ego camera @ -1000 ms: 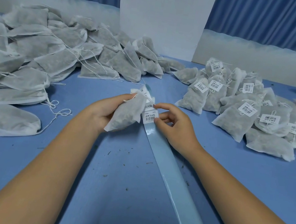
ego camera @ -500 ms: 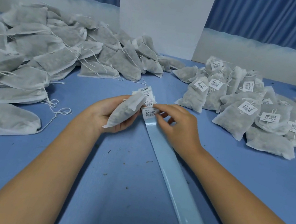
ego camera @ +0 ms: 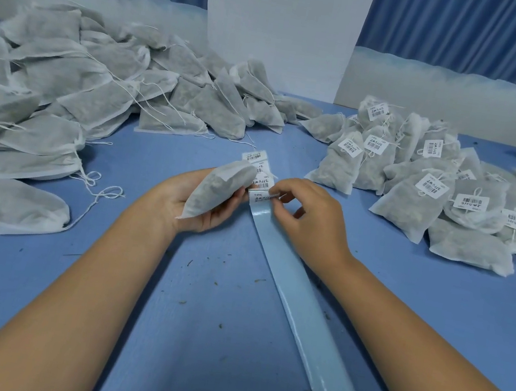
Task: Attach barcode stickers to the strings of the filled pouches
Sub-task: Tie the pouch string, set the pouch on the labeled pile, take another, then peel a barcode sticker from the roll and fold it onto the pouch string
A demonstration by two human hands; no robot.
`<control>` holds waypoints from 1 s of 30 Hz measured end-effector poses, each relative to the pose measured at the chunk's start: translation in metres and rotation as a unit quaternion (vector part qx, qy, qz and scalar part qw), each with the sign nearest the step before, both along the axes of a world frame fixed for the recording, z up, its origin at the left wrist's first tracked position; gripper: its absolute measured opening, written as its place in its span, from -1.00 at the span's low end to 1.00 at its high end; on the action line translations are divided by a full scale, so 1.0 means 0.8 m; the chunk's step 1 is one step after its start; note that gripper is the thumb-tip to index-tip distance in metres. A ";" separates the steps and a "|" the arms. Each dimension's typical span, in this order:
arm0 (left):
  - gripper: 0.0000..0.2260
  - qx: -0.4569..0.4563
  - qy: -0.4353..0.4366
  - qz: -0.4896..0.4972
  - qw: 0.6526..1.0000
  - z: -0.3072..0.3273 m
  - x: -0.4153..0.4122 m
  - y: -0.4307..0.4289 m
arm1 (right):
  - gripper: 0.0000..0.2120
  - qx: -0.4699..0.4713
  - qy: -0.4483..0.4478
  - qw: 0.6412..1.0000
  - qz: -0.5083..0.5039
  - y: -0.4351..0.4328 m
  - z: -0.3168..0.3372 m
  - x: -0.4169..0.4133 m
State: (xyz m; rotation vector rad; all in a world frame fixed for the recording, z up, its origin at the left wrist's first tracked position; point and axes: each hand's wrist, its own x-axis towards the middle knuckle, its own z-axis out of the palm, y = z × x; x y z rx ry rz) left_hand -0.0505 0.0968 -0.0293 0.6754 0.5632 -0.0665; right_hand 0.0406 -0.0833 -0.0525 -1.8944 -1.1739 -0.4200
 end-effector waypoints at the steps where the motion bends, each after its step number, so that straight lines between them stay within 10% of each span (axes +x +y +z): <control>1: -0.85 -0.003 -0.001 0.002 1.000 0.000 0.000 0.000 | -0.86 0.004 -0.001 1.000 -0.003 0.000 0.000 0.000; 30: -0.89 0.037 0.012 0.014 0.999 0.007 -0.001 -0.002 | -0.86 0.117 0.226 0.962 0.101 -0.005 0.022 -0.016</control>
